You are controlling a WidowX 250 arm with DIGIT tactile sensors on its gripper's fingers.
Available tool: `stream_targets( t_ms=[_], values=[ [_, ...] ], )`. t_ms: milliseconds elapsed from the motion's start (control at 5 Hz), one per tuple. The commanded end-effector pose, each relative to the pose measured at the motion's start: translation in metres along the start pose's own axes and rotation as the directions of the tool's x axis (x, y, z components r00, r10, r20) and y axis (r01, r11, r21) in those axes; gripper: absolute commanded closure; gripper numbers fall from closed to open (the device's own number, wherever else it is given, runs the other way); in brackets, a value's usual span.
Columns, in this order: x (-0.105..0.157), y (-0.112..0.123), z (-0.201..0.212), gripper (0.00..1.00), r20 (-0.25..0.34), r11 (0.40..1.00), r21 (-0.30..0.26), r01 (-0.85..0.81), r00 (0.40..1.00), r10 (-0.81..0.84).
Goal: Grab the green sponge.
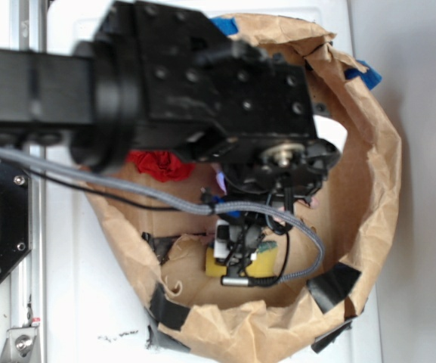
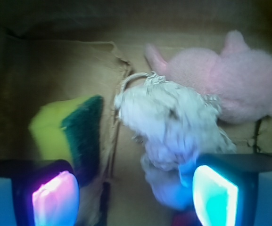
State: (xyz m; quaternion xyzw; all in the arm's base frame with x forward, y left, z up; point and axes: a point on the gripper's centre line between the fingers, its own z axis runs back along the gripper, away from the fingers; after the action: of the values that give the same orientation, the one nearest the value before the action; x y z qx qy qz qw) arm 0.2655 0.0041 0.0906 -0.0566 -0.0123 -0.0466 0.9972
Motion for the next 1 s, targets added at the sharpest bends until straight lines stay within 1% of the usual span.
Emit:
stream_targets(
  t_ms=[0, 600, 800],
  values=[
    [-0.002, -0.019, 0.020, 0.00, 0.041, 0.997, 0.017, 0.081, 0.996, -0.082],
    [-0.002, -0.019, 0.020, 0.00, 0.041, 0.997, 0.017, 0.081, 0.996, -0.082],
    [-0.007, -0.022, 0.042, 0.00, 0.073, 0.994, -0.040, 0.100, 0.993, -0.097]
  ],
)
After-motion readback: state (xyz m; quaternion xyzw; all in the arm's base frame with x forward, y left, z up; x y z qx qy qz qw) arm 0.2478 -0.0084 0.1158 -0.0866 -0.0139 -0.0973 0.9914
